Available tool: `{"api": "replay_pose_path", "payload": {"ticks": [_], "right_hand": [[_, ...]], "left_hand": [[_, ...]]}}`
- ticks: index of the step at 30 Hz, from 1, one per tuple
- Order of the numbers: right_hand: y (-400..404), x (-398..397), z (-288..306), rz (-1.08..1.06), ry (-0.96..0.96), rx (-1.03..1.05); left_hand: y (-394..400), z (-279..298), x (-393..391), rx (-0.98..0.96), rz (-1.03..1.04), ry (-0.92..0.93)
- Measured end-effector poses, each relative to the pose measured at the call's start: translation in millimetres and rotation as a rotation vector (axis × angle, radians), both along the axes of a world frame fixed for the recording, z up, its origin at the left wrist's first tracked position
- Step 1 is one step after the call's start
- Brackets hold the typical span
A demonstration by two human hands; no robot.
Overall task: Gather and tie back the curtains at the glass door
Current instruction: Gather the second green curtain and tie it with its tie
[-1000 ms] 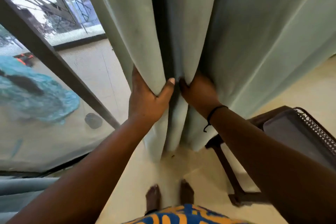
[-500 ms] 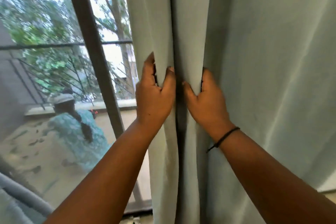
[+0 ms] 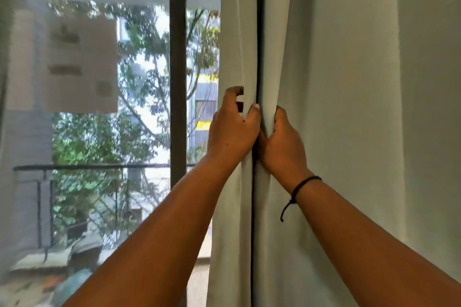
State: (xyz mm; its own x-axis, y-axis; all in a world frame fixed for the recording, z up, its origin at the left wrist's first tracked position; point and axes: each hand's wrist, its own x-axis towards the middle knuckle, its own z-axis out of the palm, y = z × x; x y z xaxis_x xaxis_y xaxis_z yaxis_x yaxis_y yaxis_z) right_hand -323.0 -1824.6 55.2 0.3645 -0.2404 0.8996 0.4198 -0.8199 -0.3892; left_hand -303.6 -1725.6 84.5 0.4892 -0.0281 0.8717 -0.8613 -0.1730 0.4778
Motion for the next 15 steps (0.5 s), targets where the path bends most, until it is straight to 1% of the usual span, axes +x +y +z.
{"api": "replay_pose_path", "payload": {"ticks": [3, 6, 8, 11, 15], "right_hand": [[2, -1, 55, -0.071, -0.033, -0.022], [-1, -7, 110, -0.169, -0.012, -0.082], [-4, -14, 143, -0.246, 0.012, -0.115], [-7, -23, 185, -0.326, 0.027, -0.125], [-7, -29, 223, -0.407, 0.029, -0.120]], "left_hand": [[15, 62, 9, 0.103, 0.031, -0.030], [30, 126, 14, 0.100, 0.026, -0.006], [37, 157, 13, 0.118, 0.001, -0.015], [39, 187, 8, 0.155, 0.044, -0.083], [37, 213, 7, 0.184, 0.181, -0.196]]}}
